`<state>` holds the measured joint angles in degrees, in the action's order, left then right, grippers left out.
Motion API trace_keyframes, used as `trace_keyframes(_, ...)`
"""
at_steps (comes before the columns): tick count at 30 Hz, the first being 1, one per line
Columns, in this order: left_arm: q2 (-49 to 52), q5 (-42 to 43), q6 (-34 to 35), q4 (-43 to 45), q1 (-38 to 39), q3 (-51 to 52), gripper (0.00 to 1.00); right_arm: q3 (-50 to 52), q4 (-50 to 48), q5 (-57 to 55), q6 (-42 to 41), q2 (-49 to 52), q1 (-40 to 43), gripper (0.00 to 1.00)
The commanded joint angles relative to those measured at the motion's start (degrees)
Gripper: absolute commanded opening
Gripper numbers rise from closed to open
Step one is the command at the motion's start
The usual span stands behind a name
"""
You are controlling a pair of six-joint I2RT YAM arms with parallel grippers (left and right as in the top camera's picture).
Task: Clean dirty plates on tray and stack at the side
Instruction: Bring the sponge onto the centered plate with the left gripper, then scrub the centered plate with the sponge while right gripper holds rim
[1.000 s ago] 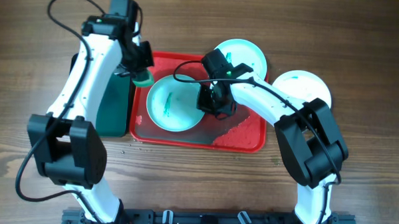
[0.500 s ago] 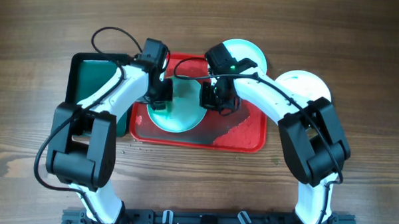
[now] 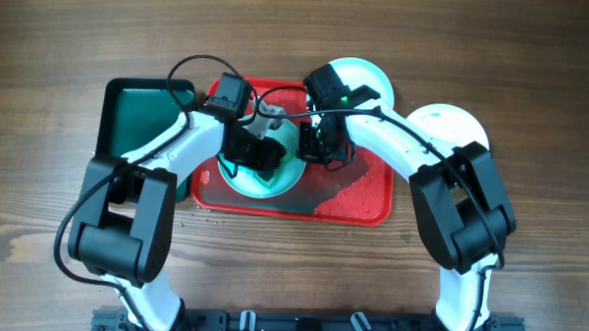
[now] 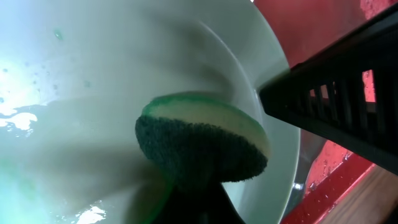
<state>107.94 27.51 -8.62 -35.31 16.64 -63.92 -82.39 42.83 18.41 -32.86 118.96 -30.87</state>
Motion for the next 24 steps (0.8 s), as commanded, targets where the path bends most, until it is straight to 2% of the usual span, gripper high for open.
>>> trace_keyframes(1,1.01,-21.84,14.62,1.77,-0.74,0.50,0.04,-1.16,-0.31,1.84,0.92,0.66,-0.22,0.04)
trace_keyframes(2,1.01,-32.13,21.97,1.88,-0.92,0.50,0.04,-1.16,-0.31,1.84,0.92,0.66,-0.22,0.04)
trace_keyframes(4,1.01,-45.97,32.70,0.90,-0.90,0.50,0.04,-1.16,-0.33,1.84,0.92,0.66,-0.22,0.04)
trace_keyframes(5,1.01,-49.16,35.50,0.42,-0.90,0.50,0.04,-1.16,-0.33,1.84,0.92,0.66,-0.22,0.04)
trace_keyframes(8,1.01,-48.87,36.11,-0.33,-0.63,0.50,0.04,-1.16,-0.33,1.84,0.90,0.66,-0.22,0.04)
trace_keyframes(9,1.01,-47.54,35.78,-0.59,-0.33,0.50,0.04,-1.16,-0.35,1.84,0.85,0.66,-0.22,0.04)
trace_keyframes(11,1.01,-39.98,29.42,-0.68,0.48,0.50,0.04,-1.16,-0.35,1.81,0.81,0.66,-0.22,0.04)
trace_keyframes(13,1.01,-19.50,13.84,-2.21,1.60,0.50,0.04,-1.16,-0.33,1.84,0.92,0.66,-0.22,0.04)
trace_keyframes(15,1.01,-6.10,3.30,-5.35,2.01,0.50,0.04,-1.16,-0.31,1.84,0.92,0.66,-0.22,0.04)
trace_keyframes(17,0.98,1.03,-2.75,-7.91,2.12,0.50,0.04,-1.16,-0.35,1.84,0.92,0.66,-0.22,0.04)
trace_keyframes(19,0.98,3.56,-5.16,-8.48,2.12,0.50,0.04,-1.16,-0.39,1.84,0.92,0.66,-0.22,0.04)
trace_keyframes(21,0.98,3.50,-4.55,-4.87,2.10,0.50,0.04,-1.16,-0.33,1.86,0.90,0.66,-0.22,0.04)
trace_keyframes(24,0.98,1.09,3.63,3.80,2.10,0.50,0.04,-1.16,-0.35,1.86,0.94,0.66,-0.22,0.04)
